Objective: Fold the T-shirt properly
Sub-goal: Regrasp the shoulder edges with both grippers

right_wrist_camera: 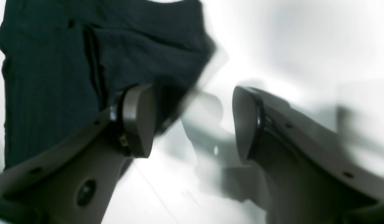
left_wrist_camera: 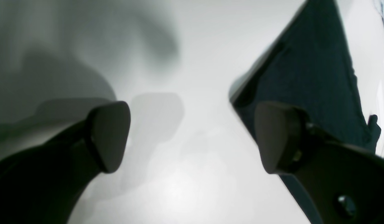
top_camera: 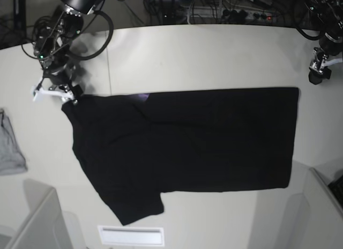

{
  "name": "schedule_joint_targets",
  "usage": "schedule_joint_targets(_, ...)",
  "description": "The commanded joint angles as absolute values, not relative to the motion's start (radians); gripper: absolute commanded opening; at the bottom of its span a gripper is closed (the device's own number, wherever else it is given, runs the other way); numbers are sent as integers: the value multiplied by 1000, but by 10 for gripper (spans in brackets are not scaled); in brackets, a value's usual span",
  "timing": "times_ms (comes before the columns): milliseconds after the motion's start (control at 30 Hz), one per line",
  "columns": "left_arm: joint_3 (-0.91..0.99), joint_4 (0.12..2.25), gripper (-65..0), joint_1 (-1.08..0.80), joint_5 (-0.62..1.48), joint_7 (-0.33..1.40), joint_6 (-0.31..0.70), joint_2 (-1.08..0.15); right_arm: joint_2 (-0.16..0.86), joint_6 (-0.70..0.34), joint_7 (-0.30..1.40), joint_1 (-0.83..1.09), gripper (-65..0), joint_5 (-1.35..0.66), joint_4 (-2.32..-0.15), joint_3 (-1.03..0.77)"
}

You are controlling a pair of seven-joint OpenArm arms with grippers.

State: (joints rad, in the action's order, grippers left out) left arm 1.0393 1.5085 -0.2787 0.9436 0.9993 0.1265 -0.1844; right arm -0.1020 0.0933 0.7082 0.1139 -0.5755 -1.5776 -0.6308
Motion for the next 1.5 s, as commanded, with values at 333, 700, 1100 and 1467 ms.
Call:
schedule_joint_targets(333,958,1511,-41,-231,944,977,131,-213,-94,90,719,39,-285,-575,-1521,-627)
schedule_joint_targets(700,855,1440,-41,-85,855,977,131,-208,-94,30,719,39,-290,-573,-1483,-627)
schedule_joint_targets(1100,800,1368,-43,-24,854,977,130,-206,-94,30,717,24,-290,-573,-1478,-633)
schedule_joint_targets(1467,800,1328,-283,-15,854,977,130,-206,-94,28,717,18,-471,-576,-1469,-634)
